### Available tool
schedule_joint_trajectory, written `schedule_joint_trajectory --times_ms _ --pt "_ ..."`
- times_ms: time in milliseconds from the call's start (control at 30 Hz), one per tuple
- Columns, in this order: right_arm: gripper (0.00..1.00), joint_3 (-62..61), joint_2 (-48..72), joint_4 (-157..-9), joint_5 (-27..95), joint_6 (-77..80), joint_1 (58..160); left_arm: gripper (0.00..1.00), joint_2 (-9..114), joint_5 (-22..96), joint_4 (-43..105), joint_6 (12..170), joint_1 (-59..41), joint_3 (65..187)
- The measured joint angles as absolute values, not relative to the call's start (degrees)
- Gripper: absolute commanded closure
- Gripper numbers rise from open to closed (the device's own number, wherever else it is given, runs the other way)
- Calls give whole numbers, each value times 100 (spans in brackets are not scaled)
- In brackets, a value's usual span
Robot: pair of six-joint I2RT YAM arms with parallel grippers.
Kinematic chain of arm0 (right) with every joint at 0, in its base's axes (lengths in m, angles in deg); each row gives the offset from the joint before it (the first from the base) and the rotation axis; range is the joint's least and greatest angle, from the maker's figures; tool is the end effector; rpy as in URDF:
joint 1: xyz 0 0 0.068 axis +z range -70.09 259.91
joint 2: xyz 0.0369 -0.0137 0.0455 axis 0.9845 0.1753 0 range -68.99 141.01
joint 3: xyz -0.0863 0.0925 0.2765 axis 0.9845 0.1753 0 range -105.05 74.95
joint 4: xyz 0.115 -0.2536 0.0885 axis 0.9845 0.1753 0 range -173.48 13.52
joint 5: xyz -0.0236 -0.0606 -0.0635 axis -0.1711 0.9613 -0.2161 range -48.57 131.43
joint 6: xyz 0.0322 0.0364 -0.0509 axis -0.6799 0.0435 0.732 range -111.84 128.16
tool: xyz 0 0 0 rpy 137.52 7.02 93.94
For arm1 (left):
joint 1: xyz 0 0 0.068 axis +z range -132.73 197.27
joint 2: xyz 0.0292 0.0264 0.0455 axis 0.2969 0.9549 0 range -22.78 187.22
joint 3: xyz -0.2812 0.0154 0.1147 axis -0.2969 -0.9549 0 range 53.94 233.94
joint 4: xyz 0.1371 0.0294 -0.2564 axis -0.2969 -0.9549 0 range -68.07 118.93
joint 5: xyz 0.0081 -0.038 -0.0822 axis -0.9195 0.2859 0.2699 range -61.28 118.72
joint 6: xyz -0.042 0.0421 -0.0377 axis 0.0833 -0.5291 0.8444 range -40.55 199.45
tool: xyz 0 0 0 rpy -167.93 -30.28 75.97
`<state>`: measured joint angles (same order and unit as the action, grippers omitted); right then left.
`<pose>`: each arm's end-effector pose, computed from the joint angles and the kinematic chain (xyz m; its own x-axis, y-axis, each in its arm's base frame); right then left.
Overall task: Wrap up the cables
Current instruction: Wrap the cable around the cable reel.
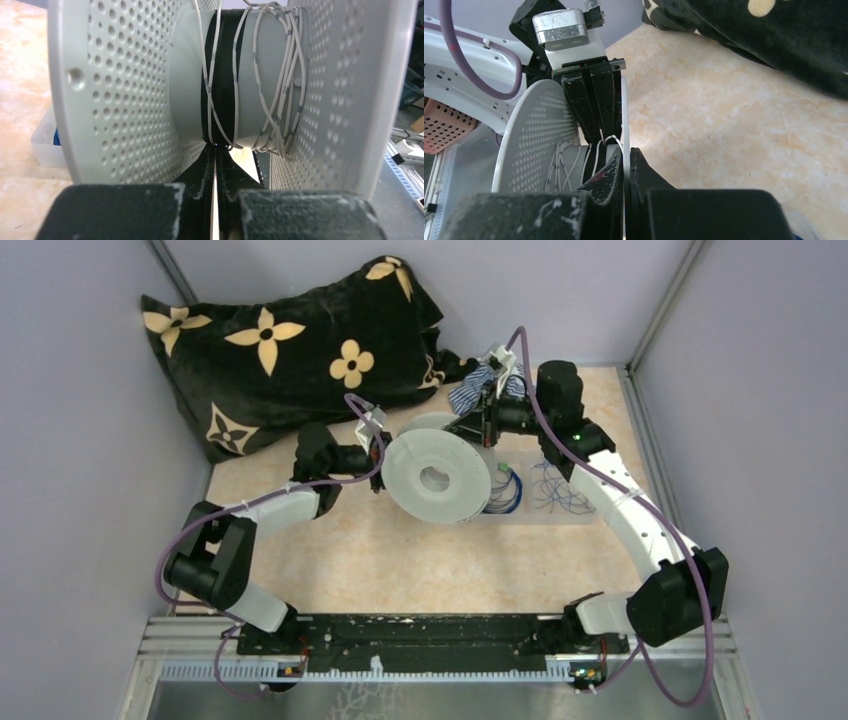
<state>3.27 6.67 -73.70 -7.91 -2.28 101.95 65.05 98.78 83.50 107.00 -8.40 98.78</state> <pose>0.2950 0.1667 0.4145 -0.3849 -0.0285 -0.9225 -0.8722 0.3380 0.3535 0.2872 -0.1981 0.2829 -0.2920 -0.0348 -0.9558 0.9505 -0.1214 -0.2859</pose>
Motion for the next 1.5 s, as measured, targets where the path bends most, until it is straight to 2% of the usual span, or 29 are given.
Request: schedule_joint_trajectory --times_ms 400,1067,1367,1500 --pt "100 327 673 -7741 -865 -853 9989 90 6573 9542 8927 11153 -847 9793" --pt "100 85 780 -7772 -815 -1100 9727 90 6783 9480 9209 11264 -847 9500" --pt "100 -270 959 -7678 -662 -1142 9581 78 6949 9546 9565 11443 -851 9439" --pt "100 -285 1032 -7752 -476 -1161 9460 76 6949 9587 9672 11426 -901 9437"
